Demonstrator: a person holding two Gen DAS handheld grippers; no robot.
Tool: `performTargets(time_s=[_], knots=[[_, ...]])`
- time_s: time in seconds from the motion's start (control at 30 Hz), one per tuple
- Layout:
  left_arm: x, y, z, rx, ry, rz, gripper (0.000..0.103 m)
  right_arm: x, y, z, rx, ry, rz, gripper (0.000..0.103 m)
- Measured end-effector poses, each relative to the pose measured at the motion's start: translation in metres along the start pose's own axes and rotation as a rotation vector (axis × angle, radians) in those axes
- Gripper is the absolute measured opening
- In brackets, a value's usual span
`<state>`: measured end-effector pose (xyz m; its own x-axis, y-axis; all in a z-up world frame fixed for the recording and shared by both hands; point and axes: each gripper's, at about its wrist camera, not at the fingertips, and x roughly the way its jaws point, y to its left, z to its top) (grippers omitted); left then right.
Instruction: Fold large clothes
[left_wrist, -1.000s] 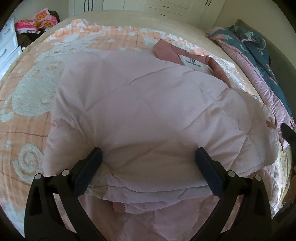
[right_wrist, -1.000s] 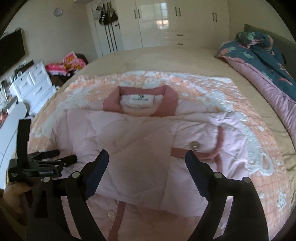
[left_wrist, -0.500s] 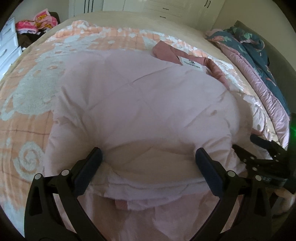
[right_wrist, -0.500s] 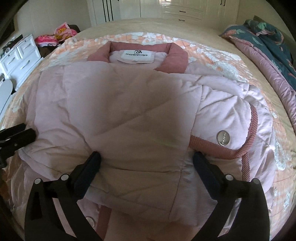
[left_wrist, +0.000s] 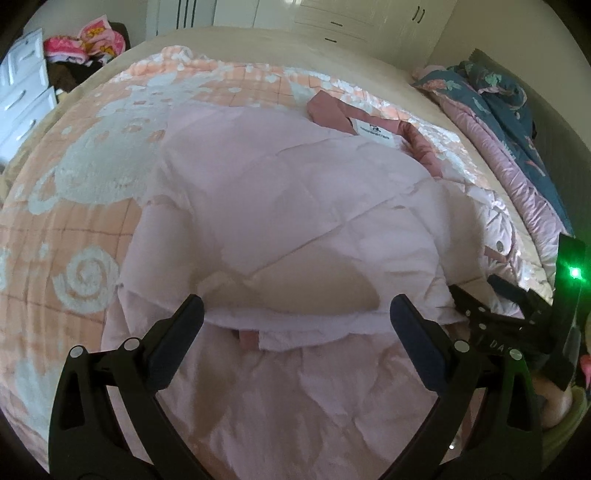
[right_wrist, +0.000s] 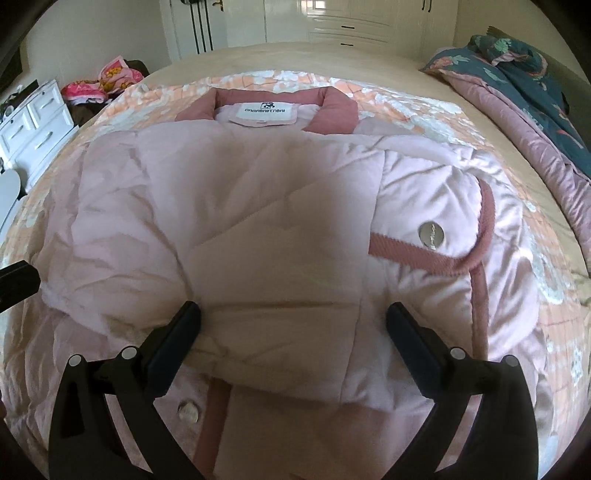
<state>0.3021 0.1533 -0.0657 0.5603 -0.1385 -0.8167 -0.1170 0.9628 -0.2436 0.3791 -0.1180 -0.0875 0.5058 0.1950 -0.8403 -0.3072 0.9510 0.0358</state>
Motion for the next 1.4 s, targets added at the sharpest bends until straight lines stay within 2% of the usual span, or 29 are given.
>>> performTargets(time_s=[0.17,0.57,0.73,0.93,1.4], knots=[[-0.009,-0.003,-0.007,0.003,-0.010,-0.007,0.095,-0.015,-0.002,-0.011,0.027,-0.007,0.040,0.099],[-0.051,-0.017,-0.011,0.032,-0.091,-0.020,0.095,-0.077,-0.013,-0.024,0.079,-0.109,0.107,0.099],[-0.070,-0.022,-0.014,0.036,-0.124,-0.027,0.095,-0.105,-0.017,-0.024,0.099,-0.163,0.117,0.099],[-0.096,-0.029,-0.021,0.070,-0.171,0.005,0.095,-0.137,-0.014,-0.027,0.102,-0.214,0.131,0.099],[-0.139,-0.029,-0.036,0.065,-0.234,-0.031,0.095,-0.188,-0.013,-0.037,0.104,-0.274,0.143,0.099]])
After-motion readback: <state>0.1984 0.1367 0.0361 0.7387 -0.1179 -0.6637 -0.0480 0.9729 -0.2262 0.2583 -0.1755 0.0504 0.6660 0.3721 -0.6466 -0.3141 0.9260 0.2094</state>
